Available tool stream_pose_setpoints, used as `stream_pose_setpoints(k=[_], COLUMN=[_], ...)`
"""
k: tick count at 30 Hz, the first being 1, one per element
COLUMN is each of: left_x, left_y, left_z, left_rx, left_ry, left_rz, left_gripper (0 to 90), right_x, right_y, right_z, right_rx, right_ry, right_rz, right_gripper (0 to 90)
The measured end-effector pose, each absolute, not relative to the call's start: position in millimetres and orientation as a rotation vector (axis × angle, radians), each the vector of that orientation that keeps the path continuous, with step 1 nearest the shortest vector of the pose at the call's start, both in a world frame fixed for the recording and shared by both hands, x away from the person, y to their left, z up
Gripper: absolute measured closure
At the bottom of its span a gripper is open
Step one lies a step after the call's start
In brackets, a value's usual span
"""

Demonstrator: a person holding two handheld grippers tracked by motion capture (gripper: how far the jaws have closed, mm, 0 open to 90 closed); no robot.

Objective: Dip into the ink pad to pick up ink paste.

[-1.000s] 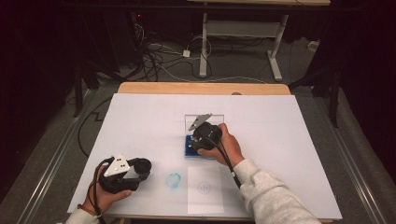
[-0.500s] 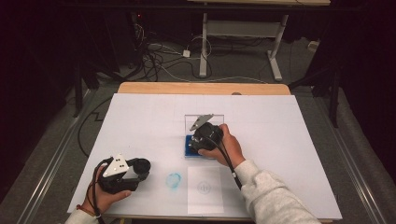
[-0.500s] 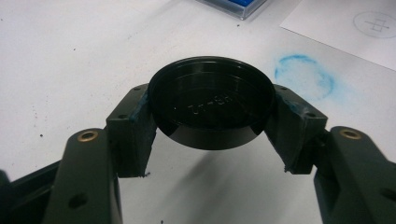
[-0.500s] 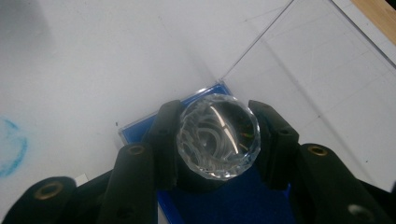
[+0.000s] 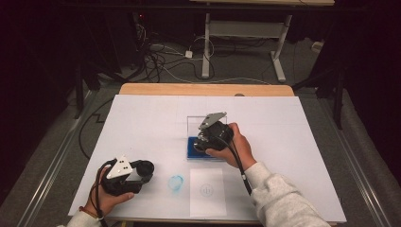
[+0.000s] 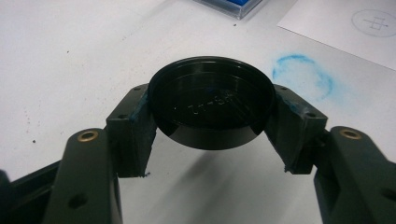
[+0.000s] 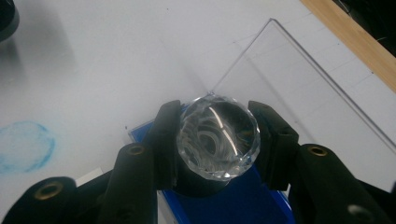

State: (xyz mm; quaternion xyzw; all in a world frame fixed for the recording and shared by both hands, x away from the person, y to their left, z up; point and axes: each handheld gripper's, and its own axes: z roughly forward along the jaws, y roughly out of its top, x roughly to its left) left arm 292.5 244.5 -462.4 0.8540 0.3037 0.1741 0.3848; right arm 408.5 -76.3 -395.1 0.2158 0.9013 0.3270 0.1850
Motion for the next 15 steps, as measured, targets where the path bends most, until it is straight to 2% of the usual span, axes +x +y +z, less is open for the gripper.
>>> stream_pose_setpoints(k=[15], left_x=[293], left_y=[240], left_z=[-460], left_rx=[2.187], left_ry=[0.751], left_rz=[0.452], left_gripper=[36.8], right_x=[398], right_y=[-107], right_z=[-335], right_rx=[0.593], right_ry=[2.467], right_rz=[0.948], right_gripper=[57.4])
